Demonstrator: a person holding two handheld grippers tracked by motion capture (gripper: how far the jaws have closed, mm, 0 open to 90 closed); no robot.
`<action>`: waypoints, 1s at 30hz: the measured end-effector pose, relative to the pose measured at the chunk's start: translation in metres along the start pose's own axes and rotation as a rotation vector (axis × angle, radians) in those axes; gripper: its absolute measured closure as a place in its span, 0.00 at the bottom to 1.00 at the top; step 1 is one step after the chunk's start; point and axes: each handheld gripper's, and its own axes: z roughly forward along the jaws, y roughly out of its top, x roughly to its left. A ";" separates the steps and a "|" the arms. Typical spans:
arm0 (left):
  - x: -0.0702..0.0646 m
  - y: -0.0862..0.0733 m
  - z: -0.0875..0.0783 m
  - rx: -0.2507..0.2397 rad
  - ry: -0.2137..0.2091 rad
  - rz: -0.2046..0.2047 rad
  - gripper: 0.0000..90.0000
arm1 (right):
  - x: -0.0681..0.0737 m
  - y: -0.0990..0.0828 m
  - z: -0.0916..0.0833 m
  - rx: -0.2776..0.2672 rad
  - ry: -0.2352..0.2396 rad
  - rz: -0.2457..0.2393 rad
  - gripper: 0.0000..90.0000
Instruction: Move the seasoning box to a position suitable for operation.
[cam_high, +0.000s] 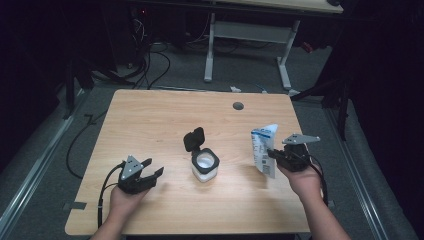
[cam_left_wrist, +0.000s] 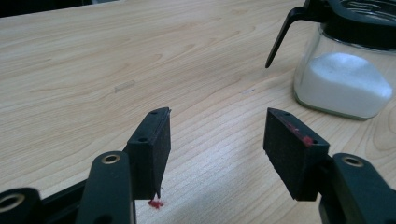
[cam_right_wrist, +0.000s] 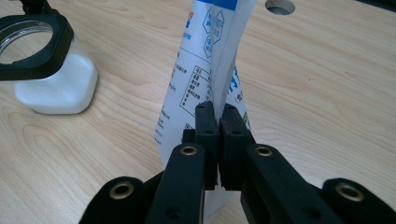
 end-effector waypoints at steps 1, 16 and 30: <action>0.000 0.000 0.000 -0.001 0.003 0.000 0.46 | 0.000 -0.002 0.000 -0.014 -0.001 -0.003 0.98; 0.007 -0.002 -0.005 -0.009 0.039 -0.018 0.46 | 0.008 -0.025 0.003 -0.172 -0.003 0.005 0.98; -0.004 0.001 -0.014 -0.004 0.067 0.037 0.43 | 0.003 -0.049 0.018 -0.326 0.000 0.058 0.98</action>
